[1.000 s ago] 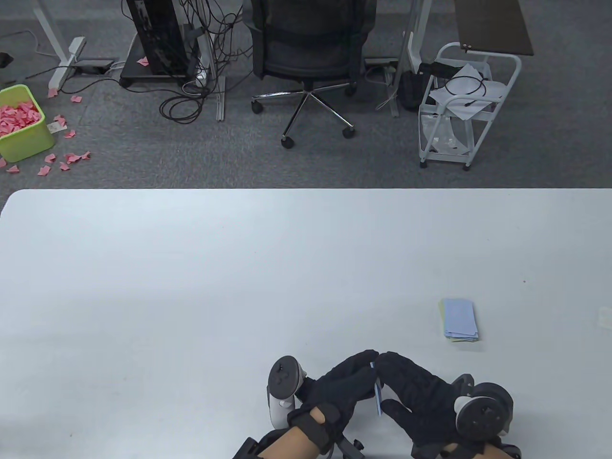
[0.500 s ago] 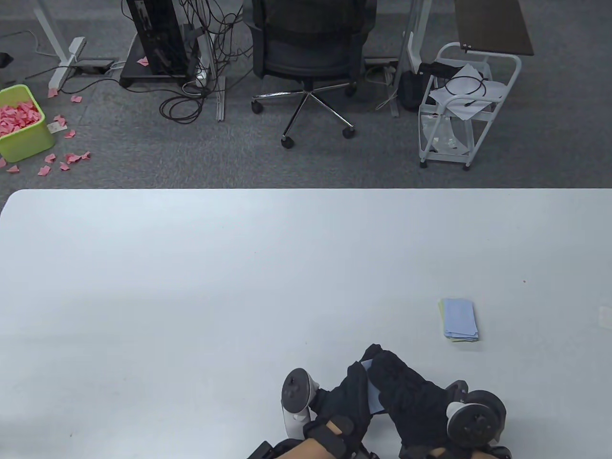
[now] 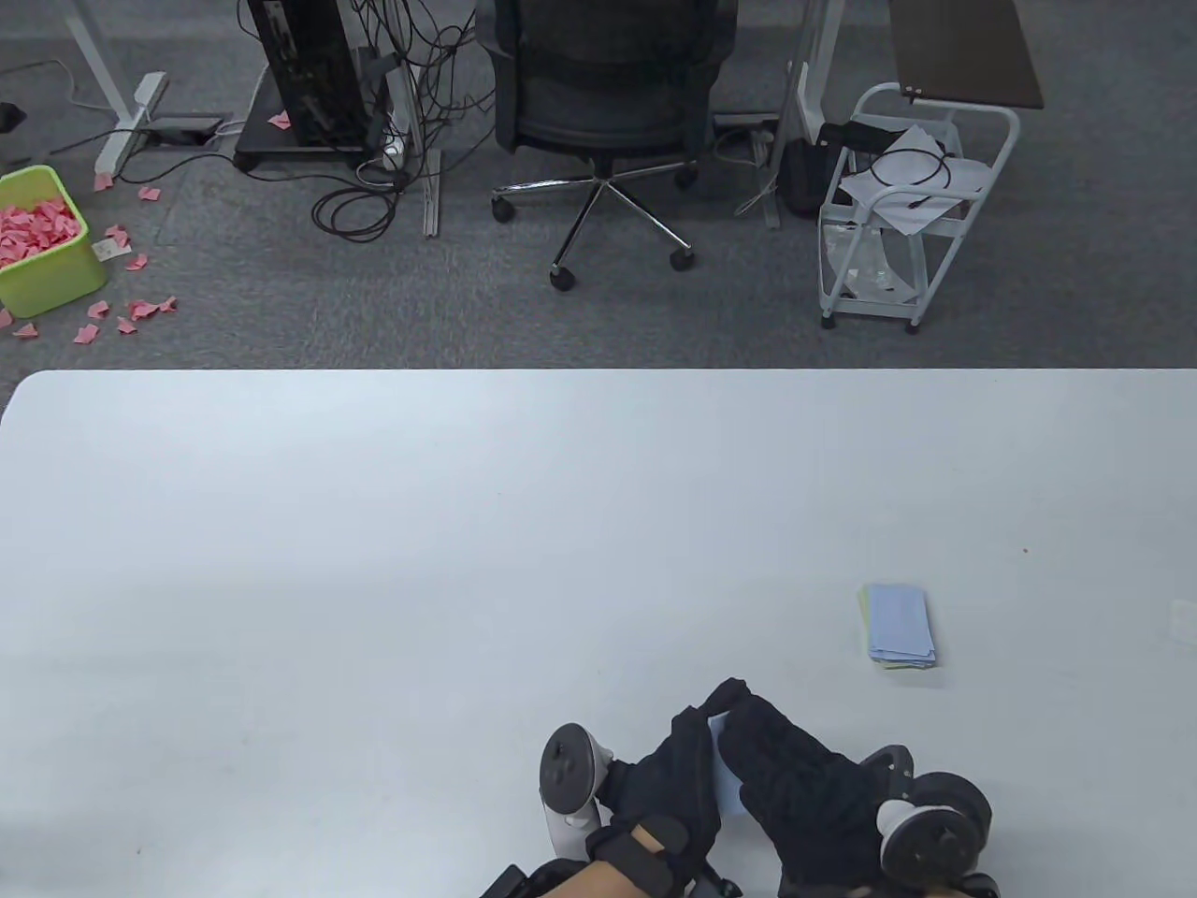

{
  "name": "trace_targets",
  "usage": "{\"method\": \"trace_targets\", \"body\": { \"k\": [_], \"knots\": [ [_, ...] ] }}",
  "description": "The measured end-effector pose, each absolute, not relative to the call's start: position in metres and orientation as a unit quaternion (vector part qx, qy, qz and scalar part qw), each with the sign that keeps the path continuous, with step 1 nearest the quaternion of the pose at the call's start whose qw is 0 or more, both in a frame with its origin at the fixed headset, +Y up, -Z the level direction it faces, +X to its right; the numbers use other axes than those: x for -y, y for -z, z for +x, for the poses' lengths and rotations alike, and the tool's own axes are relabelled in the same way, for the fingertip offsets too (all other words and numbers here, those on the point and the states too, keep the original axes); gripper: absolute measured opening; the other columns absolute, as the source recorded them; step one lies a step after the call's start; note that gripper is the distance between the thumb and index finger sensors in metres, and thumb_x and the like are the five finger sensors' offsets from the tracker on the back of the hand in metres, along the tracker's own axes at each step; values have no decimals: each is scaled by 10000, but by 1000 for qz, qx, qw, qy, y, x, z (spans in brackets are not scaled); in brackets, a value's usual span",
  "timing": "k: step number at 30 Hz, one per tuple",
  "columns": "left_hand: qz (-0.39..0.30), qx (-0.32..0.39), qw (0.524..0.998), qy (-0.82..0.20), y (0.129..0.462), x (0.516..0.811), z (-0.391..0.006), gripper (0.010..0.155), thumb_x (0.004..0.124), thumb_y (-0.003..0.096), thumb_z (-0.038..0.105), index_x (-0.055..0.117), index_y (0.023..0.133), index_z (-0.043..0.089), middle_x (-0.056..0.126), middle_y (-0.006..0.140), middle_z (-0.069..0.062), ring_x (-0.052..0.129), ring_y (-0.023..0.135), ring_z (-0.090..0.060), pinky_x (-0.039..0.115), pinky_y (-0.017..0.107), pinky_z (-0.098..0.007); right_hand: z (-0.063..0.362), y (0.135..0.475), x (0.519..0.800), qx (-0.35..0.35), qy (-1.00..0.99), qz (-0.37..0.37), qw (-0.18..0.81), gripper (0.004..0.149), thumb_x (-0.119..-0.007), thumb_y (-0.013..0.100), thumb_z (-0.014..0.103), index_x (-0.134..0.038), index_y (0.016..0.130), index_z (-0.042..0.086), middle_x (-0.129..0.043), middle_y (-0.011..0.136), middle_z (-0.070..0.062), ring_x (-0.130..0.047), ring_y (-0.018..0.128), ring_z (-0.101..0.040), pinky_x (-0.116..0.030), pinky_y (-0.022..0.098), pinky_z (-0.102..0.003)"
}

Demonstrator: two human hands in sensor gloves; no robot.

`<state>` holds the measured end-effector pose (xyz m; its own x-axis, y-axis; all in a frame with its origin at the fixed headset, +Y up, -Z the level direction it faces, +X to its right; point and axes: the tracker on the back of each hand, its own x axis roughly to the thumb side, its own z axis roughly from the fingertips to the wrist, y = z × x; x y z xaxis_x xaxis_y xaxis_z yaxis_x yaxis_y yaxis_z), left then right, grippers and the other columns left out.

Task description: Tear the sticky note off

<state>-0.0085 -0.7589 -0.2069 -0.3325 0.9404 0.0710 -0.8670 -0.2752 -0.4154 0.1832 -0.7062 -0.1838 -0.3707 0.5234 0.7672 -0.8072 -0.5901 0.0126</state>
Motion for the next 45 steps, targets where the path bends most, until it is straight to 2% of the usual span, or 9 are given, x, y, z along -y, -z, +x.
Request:
{"method": "trace_targets", "body": {
  "k": [11,19,24,26,28,31,37,43,45],
  "knots": [
    [-115,188,550,-806,208,758,-11,749,423,616,538,549,1141,19,845,864,-256,1055,616,-352,899,502,-551,183,182,704,200,-799,400,401,463,-725,481,350,-648,923,235,-618,968,1,-577,943,-282,-606,701,-430],
    [-198,135,461,-854,212,768,-11,818,411,611,542,496,1116,-96,898,847,-217,1065,611,-370,897,502,-562,185,185,701,204,-782,416,417,460,-728,474,359,-659,921,275,-625,981,50,-555,969,-236,-621,705,-415],
    [-213,176,487,-829,216,767,-13,950,509,592,681,433,1138,-92,820,917,-283,1032,668,-395,883,522,-563,193,195,709,148,-775,392,473,457,-727,474,364,-674,917,267,-654,973,36,-607,953,-254,-652,691,-413],
    [-213,185,513,-811,218,764,-15,792,541,655,561,488,1130,-71,822,911,-291,1033,667,-392,879,526,-565,195,196,711,126,-770,389,490,458,-728,476,361,-675,920,259,-661,972,28,-618,950,-263,-655,689,-417],
    [-200,179,532,-803,218,765,-17,732,509,658,513,537,1120,-53,858,880,-275,1057,641,-358,901,510,-541,194,194,711,111,-772,397,485,454,-725,476,364,-687,915,256,-682,968,22,-610,954,-270,-644,692,-428],
    [-209,160,512,-817,219,767,-20,695,529,651,484,595,1108,-36,881,855,-283,1064,617,-360,892,501,-552,191,192,711,105,-773,403,478,451,-726,475,367,-698,910,253,-705,964,13,-569,970,-286,-615,702,-447],
    [-187,152,550,-800,232,774,-38,697,509,656,500,616,1105,-23,917,847,-220,1065,597,-322,883,503,-531,191,190,712,97,-781,405,464,449,-728,474,365,-705,908,251,-730,959,1,-637,961,-299,-633,690,-462],
    [-99,96,650,-747,250,778,-85,688,522,664,517,658,1087,-8,941,796,-127,1045,531,-261,864,486,-509,207,201,717,93,-804,336,481,431,-749,474,361,-734,886,235,-810,901,-35,-824,850,-321,-734,620,-450],
    [-78,70,672,-733,258,774,-102,664,532,660,518,739,1019,-1,955,766,-98,1049,504,-242,871,473,-500,214,208,723,85,-818,294,487,420,-770,472,355,-755,869,221,-849,857,-47,-888,781,-322,-776,576,-437]
  ]
}}
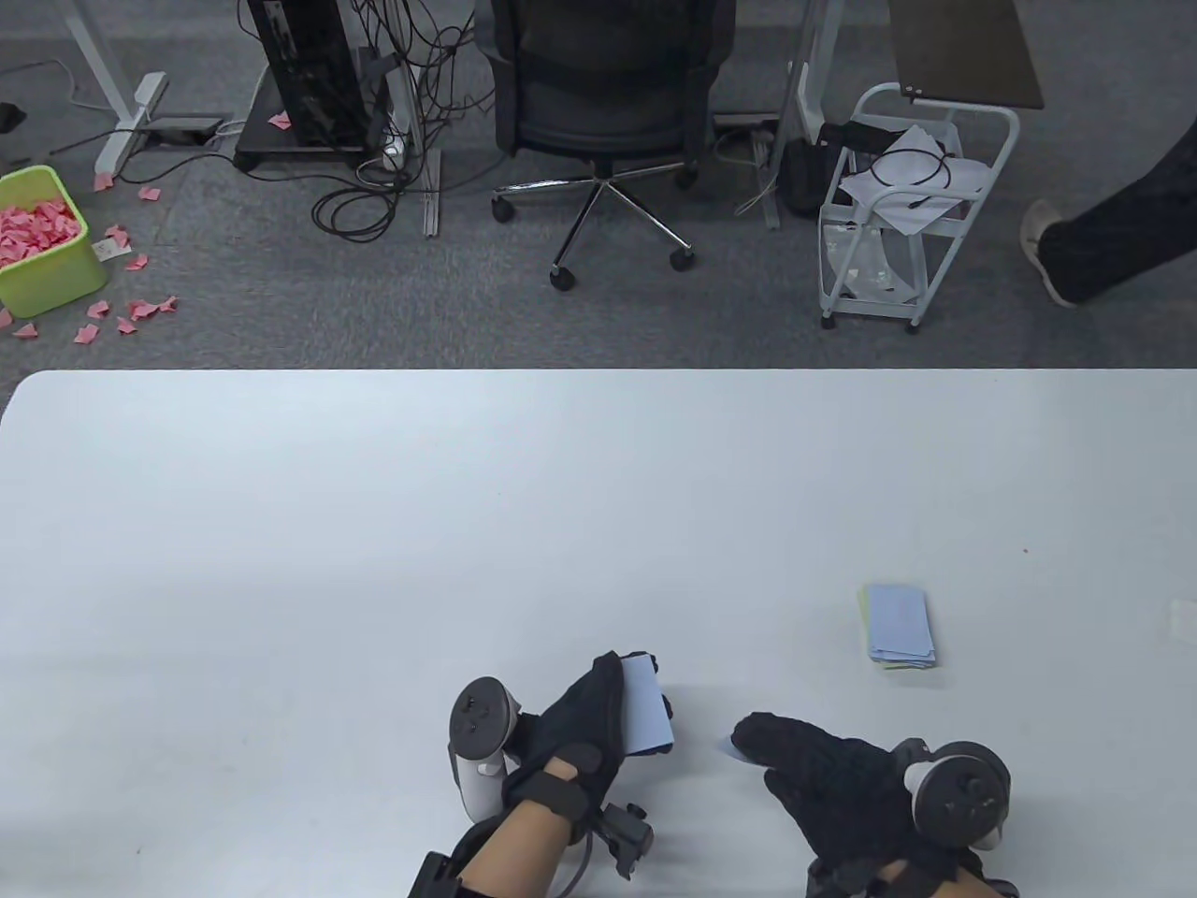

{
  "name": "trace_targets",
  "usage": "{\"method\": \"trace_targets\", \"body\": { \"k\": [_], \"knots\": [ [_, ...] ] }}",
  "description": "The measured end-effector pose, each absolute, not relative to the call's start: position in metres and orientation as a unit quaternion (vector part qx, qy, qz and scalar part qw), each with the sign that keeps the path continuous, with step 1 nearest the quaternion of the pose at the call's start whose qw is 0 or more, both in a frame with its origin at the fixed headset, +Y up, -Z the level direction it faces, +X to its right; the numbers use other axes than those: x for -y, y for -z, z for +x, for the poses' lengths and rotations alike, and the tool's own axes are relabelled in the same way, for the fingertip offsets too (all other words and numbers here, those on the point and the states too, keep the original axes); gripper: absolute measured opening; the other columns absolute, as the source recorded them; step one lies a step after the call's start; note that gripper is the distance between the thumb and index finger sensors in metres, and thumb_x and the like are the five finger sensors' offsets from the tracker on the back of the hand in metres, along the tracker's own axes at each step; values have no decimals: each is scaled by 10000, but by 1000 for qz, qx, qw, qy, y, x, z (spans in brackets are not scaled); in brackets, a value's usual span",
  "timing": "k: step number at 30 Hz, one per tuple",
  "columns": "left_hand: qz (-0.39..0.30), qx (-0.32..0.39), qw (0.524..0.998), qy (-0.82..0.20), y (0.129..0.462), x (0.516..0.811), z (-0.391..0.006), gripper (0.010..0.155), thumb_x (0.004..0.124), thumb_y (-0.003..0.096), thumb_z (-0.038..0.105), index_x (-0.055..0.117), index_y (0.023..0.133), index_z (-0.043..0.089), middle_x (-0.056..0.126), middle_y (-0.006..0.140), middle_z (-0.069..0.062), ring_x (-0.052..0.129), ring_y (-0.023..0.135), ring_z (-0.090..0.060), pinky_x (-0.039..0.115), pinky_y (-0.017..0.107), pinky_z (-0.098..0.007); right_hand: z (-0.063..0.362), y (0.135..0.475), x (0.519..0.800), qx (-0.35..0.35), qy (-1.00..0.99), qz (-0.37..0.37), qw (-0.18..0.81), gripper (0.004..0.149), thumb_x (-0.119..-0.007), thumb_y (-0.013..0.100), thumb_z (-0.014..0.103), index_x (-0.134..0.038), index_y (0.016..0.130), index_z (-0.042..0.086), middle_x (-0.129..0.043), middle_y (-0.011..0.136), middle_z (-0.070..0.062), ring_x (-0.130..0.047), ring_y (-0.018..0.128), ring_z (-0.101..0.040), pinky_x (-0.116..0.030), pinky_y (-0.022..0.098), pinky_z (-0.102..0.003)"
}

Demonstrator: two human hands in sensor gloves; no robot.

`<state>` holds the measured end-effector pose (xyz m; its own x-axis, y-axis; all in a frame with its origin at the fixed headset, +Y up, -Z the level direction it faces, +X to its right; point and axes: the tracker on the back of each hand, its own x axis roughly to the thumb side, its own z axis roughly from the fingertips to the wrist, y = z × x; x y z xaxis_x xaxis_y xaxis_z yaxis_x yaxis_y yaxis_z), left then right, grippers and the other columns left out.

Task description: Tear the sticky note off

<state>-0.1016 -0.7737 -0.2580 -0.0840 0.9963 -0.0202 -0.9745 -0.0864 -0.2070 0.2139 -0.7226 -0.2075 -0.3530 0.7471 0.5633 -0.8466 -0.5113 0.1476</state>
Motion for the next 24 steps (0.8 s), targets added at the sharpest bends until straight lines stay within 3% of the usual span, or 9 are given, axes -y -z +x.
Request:
{"method": "trace_targets", "body": {
  "k": [7,12,16,21,24],
  "knots": [
    [-37,95,736,-669,257,757,-137,658,541,657,519,725,1034,12,953,764,-89,1043,496,-237,866,473,-501,231,224,739,43,-844,183,502,418,-796,467,347,-774,849,179,-904,772,-89,-1004,627,-288,-858,462,-402],
    [-38,80,687,-721,250,769,-149,665,567,658,505,728,1033,-20,951,764,-129,1036,499,-278,848,468,-534,243,230,747,30,-841,121,526,424,-794,470,340,-762,859,175,-888,788,-95,-992,643,-300,-846,474,-412],
    [-36,112,701,-704,254,761,-150,664,551,663,513,711,1047,-4,942,781,-115,1032,521,-267,847,484,-526,257,234,747,33,-835,81,543,429,-789,478,325,-742,879,180,-853,832,-100,-947,699,-328,-807,518,-439],
    [-59,106,678,-725,255,767,-141,661,557,662,506,711,1048,-8,941,781,-122,1030,522,-276,843,484,-532,285,242,746,65,-828,34,555,431,-791,479,301,-737,888,173,-833,853,-115,-920,725,-354,-780,539,-462],
    [-62,110,678,-725,254,766,-139,660,555,663,506,711,1048,-7,941,782,-120,1031,522,-274,844,484,-531,305,249,737,116,-855,41,505,431,-796,480,276,-738,897,185,-801,893,-113,-867,782,-377,-740,578,-487]
  ]
}}
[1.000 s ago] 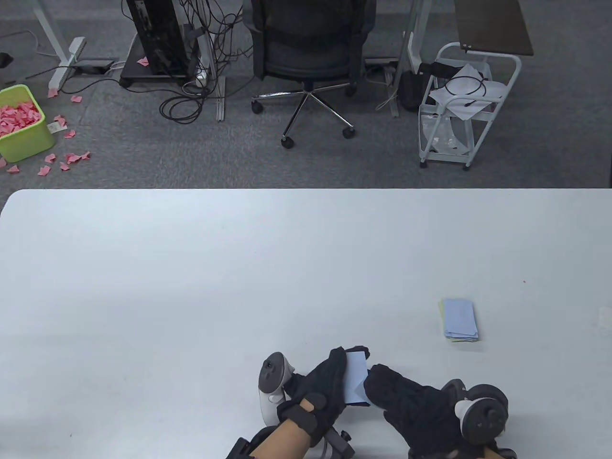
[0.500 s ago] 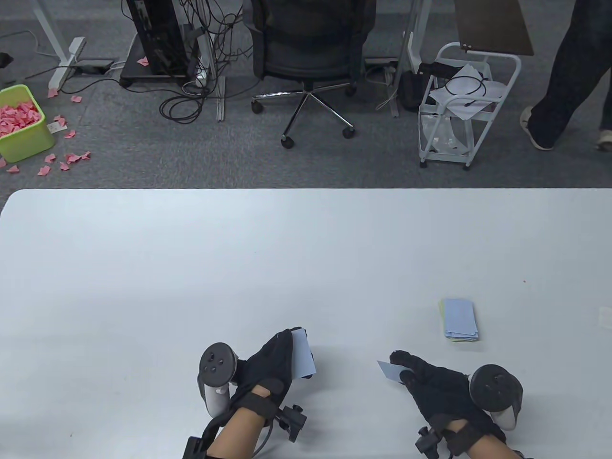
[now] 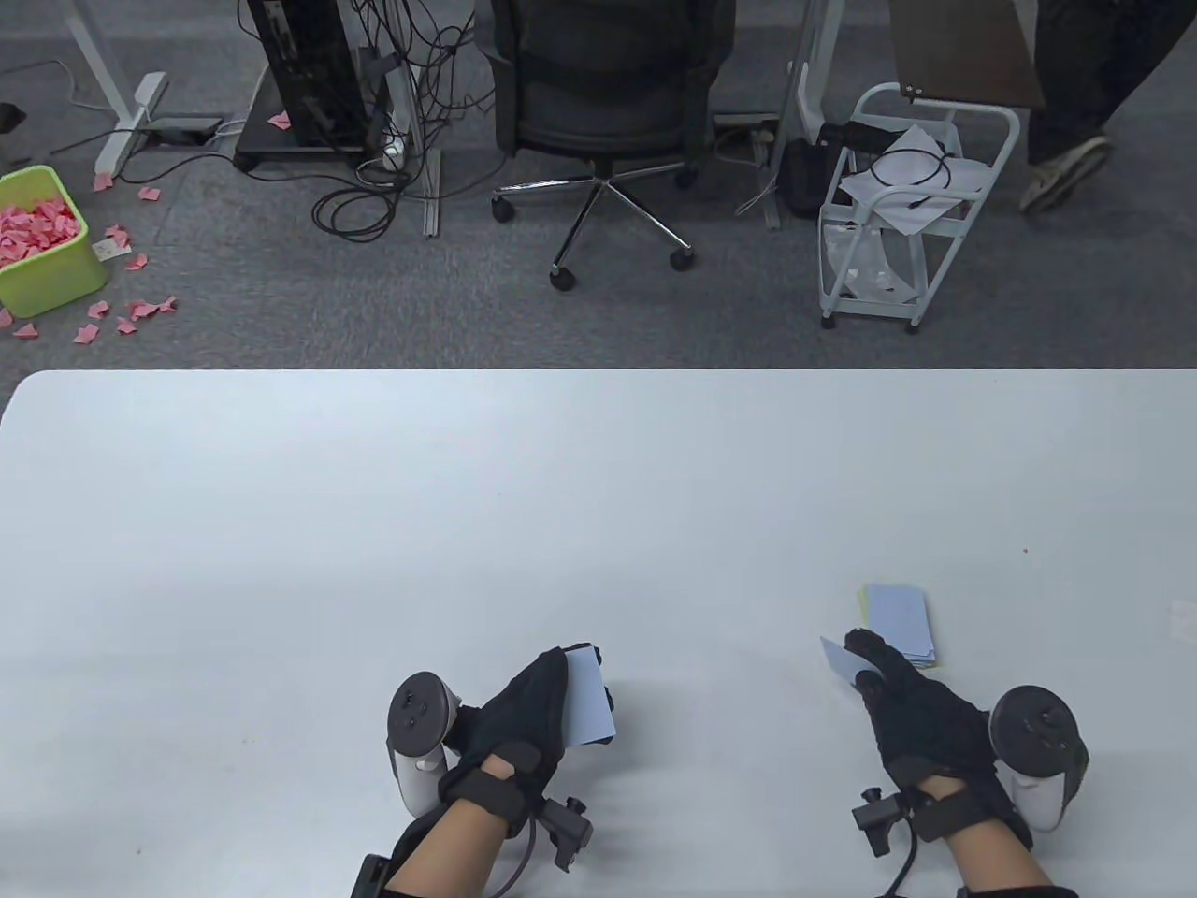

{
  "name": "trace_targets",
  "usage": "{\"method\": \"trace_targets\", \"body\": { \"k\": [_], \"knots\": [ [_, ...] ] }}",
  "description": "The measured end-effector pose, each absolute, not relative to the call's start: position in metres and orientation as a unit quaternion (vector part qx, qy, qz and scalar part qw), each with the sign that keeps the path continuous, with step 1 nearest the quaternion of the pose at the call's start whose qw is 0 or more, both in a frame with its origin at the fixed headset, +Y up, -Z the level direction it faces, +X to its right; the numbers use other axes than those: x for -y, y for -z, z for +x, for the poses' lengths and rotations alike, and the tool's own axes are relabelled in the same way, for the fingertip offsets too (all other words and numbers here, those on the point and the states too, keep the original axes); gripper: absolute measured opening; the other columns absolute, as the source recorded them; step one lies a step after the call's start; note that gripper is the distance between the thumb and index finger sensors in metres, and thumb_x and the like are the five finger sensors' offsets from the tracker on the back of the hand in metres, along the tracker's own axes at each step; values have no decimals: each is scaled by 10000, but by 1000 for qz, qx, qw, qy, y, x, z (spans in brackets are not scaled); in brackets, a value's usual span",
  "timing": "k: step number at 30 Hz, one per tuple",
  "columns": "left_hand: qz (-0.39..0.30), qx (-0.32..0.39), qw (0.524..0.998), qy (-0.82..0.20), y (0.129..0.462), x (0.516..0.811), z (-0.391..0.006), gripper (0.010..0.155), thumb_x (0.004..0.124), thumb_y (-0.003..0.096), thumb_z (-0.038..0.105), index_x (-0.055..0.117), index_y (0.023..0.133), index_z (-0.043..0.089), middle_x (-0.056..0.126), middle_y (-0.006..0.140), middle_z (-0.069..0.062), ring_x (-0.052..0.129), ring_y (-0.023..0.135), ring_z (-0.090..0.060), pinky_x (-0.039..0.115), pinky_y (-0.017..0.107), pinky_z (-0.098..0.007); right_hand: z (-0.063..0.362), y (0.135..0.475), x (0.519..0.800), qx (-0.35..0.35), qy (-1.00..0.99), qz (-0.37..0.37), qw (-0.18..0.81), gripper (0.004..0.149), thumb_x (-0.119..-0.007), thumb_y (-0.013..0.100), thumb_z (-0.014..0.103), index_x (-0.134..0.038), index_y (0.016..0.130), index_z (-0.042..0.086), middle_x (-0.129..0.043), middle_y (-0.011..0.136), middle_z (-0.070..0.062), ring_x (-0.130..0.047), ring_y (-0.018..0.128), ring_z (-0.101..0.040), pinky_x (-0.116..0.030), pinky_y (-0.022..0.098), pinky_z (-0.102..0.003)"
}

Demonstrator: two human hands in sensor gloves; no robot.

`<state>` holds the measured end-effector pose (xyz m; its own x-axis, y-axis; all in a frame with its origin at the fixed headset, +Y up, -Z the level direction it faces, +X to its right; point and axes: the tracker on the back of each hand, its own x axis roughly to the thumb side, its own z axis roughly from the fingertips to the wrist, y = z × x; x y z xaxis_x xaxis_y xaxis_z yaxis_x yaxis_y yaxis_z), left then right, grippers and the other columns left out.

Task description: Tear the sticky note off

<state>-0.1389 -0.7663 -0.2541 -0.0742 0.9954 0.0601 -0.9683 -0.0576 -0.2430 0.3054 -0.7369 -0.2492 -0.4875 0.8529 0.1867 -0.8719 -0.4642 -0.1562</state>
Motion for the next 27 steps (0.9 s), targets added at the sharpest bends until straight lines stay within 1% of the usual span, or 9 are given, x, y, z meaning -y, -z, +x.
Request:
{"method": "trace_targets", "body": {
  "k": [2,4,10,16,19,23,24,26,27],
  "knots": [
    [-57,113,679,-724,254,765,-139,660,553,663,508,708,1050,-4,941,783,-118,1031,525,-272,845,485,-529,320,256,731,151,-892,43,424,433,-794,478,271,-735,900,196,-784,912,-102,-838,816,-373,-720,600,-493],
    [-56,112,677,-726,253,764,-140,659,553,663,508,709,1050,-3,940,783,-118,1031,525,-273,844,487,-530,329,263,730,158,-917,43,364,431,-794,478,270,-737,900,203,-777,922,-94,-818,839,-366,-707,618,-489],
    [-47,109,675,-728,253,763,-142,660,555,663,508,712,1049,-4,943,782,-117,1031,526,-273,845,486,-529,333,288,734,125,-968,60,211,434,-798,474,255,-737,903,224,-736,957,-55,-747,903,-335,-670,662,-476],
    [-44,113,681,-722,253,764,-142,658,558,662,507,714,1048,-2,944,779,-117,1032,523,-274,844,485,-531,328,315,739,92,-979,55,171,435,-801,470,251,-741,900,226,-727,962,-44,-730,914,-328,-653,672,-478],
    [-46,117,683,-719,253,764,-141,659,558,662,508,715,1047,-3,944,779,-118,1032,523,-275,844,485,-531,323,326,745,50,-989,38,132,434,-800,465,256,-746,895,239,-722,969,-30,-715,927,-319,-641,682,-477],
    [-22,123,693,-710,251,761,-141,659,561,660,510,722,1042,-2,949,772,-114,1035,517,-270,847,482,-529,321,330,752,23,-992,39,120,440,-802,461,269,-744,896,235,-726,968,-31,-719,924,-324,-640,680,-480],
    [-15,123,696,-707,251,760,-141,657,562,659,511,727,1040,1,951,769,-112,1036,514,-271,849,480,-528,320,331,753,0,-992,35,118,453,-807,456,298,-736,899,242,-714,974,-24,-703,934,-318,-632,685,-479],
    [-11,129,695,-707,250,759,-141,657,560,660,512,723,1041,2,950,770,-108,1035,516,-266,849,482,-525,321,331,753,-9,-992,38,123,505,-833,437,366,-715,912,243,-692,988,-24,-679,947,-323,-616,691,-487],
    [-10,129,694,-708,250,758,-140,656,560,659,512,724,1040,3,950,770,-108,1035,516,-267,848,483,-526,321,330,754,-22,-990,43,129,567,-833,424,447,-685,930,238,-660,1007,-28,-649,965,-329,-600,696,-502]
  ]
}}
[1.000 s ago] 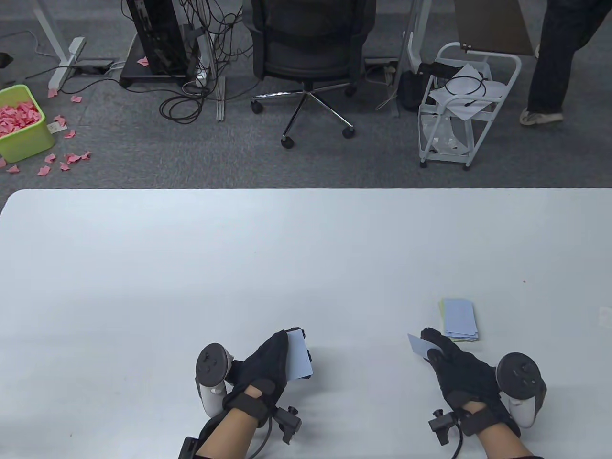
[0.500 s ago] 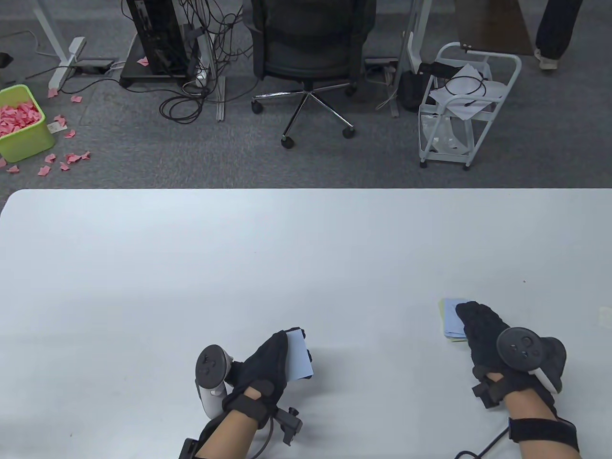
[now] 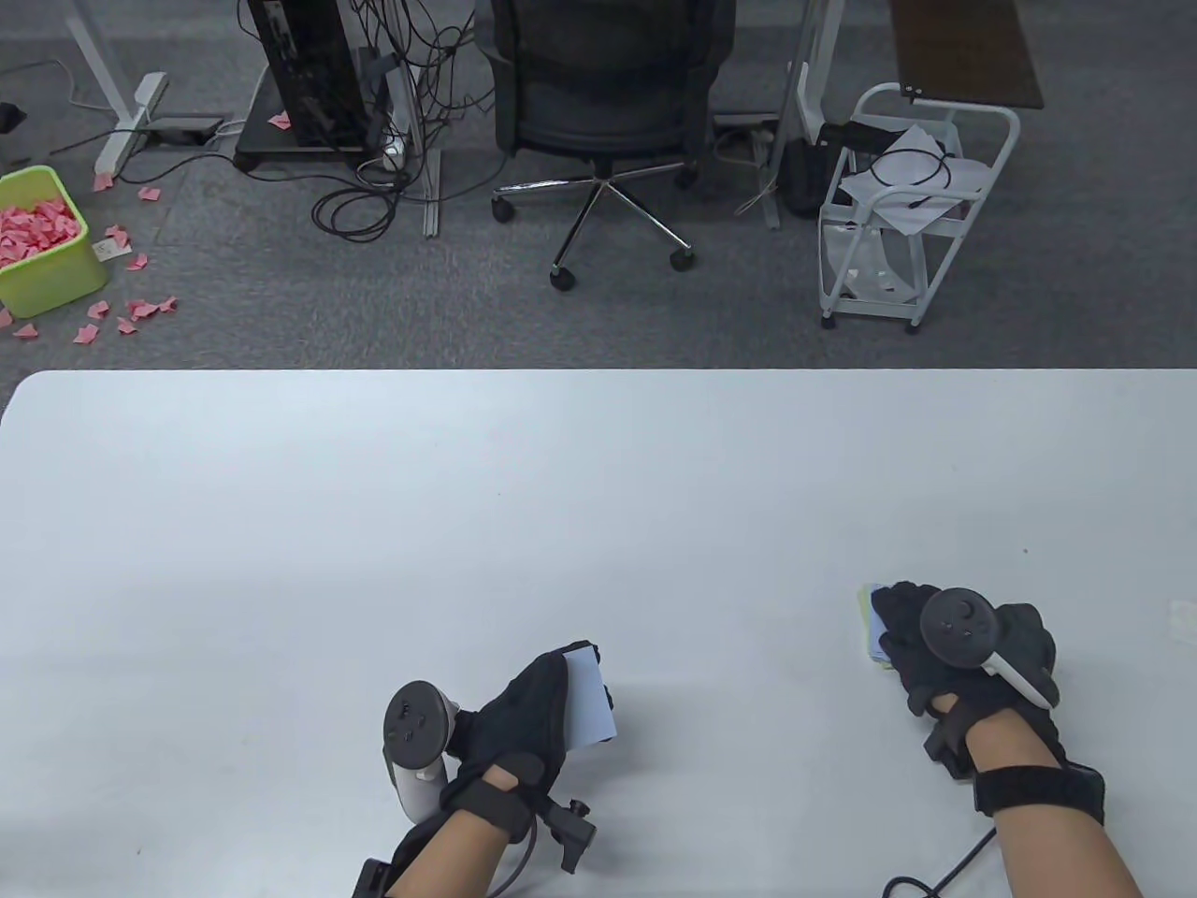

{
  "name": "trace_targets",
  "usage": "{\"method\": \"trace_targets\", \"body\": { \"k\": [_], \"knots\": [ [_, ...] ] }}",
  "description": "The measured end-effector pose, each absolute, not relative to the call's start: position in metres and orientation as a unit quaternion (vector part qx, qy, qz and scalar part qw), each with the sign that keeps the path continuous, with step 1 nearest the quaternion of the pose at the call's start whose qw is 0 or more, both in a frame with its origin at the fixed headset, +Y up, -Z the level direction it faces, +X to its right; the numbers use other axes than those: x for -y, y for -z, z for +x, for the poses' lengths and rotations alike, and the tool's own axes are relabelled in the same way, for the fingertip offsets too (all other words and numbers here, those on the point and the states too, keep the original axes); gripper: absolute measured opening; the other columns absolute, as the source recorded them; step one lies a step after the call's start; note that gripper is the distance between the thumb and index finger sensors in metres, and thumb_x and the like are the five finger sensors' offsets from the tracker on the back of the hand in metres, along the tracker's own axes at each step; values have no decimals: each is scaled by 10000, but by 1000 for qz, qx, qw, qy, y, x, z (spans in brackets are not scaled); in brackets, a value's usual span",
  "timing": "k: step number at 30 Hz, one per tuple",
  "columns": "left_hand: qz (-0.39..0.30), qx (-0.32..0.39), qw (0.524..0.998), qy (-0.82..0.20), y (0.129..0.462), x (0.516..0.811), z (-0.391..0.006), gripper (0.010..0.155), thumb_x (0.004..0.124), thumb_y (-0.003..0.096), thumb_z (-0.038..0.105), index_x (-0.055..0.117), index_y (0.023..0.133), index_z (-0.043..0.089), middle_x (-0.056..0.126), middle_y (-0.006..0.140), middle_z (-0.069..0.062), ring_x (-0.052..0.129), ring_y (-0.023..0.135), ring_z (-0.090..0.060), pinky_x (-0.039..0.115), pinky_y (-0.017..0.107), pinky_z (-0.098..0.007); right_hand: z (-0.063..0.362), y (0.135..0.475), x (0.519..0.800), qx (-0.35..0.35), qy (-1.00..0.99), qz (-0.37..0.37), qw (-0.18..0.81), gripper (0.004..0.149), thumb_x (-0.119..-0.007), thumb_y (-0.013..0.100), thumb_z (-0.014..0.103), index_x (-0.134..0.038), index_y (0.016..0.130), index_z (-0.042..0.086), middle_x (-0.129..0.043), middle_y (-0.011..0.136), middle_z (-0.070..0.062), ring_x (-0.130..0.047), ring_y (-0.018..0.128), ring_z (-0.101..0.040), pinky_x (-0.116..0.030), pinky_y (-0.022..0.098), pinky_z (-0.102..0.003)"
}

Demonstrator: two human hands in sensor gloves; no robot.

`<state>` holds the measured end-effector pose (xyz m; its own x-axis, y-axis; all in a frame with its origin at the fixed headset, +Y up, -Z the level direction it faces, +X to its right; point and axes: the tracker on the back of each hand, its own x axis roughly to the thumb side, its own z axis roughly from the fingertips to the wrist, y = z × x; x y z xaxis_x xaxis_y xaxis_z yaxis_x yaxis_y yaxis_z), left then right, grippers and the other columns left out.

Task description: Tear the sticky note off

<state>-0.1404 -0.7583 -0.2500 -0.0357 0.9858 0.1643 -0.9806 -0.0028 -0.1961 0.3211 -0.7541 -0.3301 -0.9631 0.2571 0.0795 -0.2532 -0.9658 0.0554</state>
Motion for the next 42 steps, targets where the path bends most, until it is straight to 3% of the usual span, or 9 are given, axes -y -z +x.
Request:
{"method": "trace_targets", "body": {
  "k": [4,8,17,20,24,33,42],
  "knots": [
    [-16,131,692,-709,249,759,-138,656,564,660,511,725,1039,0,951,768,-111,1036,513,-269,847,481,-529,321,328,753,-62,-989,42,125,731,-841,387,571,-559,986,262,-524,1071,-25,-539,1015,-347,-536,721,-524],
    [-17,134,694,-708,247,759,-136,659,564,660,511,727,1039,-3,951,768,-112,1035,513,-270,848,480,-529,319,327,748,-51,-990,48,123,828,-837,356,646,-487,1009,275,-410,1106,-6,-430,1053,-345,-471,744,-544],
    [-28,139,696,-704,246,761,-133,660,565,661,510,722,1041,-5,949,770,-116,1033,518,-273,845,482,-532,304,341,763,-98,-988,47,107,854,-720,378,713,-377,1025,274,-239,1114,22,-197,1063,-298,-336,764,-545],
    [-26,137,699,-702,245,761,-133,659,567,660,510,725,1039,-5,950,769,-115,1034,516,-274,846,480,-532,303,345,777,-202,-970,35,128,852,-649,441,702,-177,1025,299,-23,1086,44,20,1028,-270,-198,774,-539],
    [-27,134,700,-701,244,762,-134,660,566,660,511,721,1042,-4,947,773,-115,1033,518,-275,844,483,-533,308,341,788,-254,-952,31,168,836,-578,483,698,24,960,369,208,985,142,268,926,-169,18,737,-477],
    [-36,126,696,-706,244,766,-134,663,566,661,512,716,1045,-6,944,778,-117,1031,524,-280,841,487,-535,305,341,791,-269,-951,19,151,839,-532,484,714,116,907,392,270,949,163,316,909,-139,65,732,-445],
    [-47,111,696,-708,248,773,-135,664,564,662,511,712,1048,-8,941,782,-120,1028,530,-283,837,489,-538,295,339,786,-249,-966,15,66,823,-435,447,737,119,912,343,260,957,89,262,938,-213,-33,768,-498]
  ]
}}
